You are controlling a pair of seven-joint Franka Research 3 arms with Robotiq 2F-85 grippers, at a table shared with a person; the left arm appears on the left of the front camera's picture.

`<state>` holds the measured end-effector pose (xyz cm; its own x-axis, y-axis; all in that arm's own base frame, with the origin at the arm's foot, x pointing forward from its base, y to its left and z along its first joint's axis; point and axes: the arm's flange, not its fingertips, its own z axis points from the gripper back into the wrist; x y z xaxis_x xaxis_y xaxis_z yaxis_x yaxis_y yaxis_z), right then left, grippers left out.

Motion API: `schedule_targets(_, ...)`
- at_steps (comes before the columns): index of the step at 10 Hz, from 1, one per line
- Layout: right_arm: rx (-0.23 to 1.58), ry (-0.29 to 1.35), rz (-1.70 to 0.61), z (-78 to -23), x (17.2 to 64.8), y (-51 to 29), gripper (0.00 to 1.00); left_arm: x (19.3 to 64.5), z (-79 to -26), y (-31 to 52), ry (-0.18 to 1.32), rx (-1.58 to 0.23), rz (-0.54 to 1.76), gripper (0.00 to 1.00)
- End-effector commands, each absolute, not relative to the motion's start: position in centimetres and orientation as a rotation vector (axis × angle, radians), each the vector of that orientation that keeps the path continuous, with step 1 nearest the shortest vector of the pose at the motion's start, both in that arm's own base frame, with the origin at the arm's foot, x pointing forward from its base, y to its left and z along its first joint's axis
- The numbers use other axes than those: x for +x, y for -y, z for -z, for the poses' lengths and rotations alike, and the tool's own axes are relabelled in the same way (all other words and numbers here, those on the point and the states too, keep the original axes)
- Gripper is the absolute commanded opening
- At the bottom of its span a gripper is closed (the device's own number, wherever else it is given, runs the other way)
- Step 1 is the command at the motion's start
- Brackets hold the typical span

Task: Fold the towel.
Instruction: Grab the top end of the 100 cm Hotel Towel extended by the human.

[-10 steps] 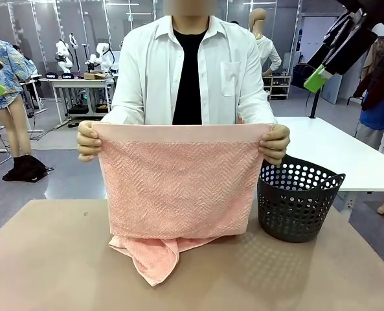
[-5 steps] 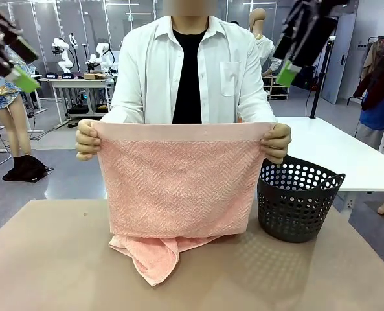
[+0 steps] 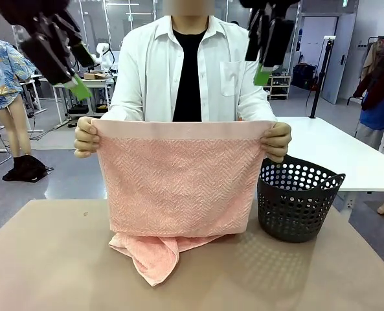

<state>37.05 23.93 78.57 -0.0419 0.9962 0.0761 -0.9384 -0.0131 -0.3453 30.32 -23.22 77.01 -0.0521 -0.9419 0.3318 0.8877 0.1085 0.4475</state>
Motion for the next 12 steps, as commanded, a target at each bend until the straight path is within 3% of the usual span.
schedule_targets(1,-0.222,0.292,-1.608,-77.6,37.6,-24.7,1.00,31.9,-77.3,24.9,0.562,0.130,1.514,1.00)
schedule_targets(7,-0.163,0.216,-1.618,-72.9,39.0,-26.5,1.00,36.6,-73.7,27.4,0.391,0.118,1.564,1.00)
schedule_targets(12,-0.081,0.168,-1.603,-69.0,41.2,-27.0,1.00,39.1,-70.6,28.0,0.347,0.105,1.581,1.00)
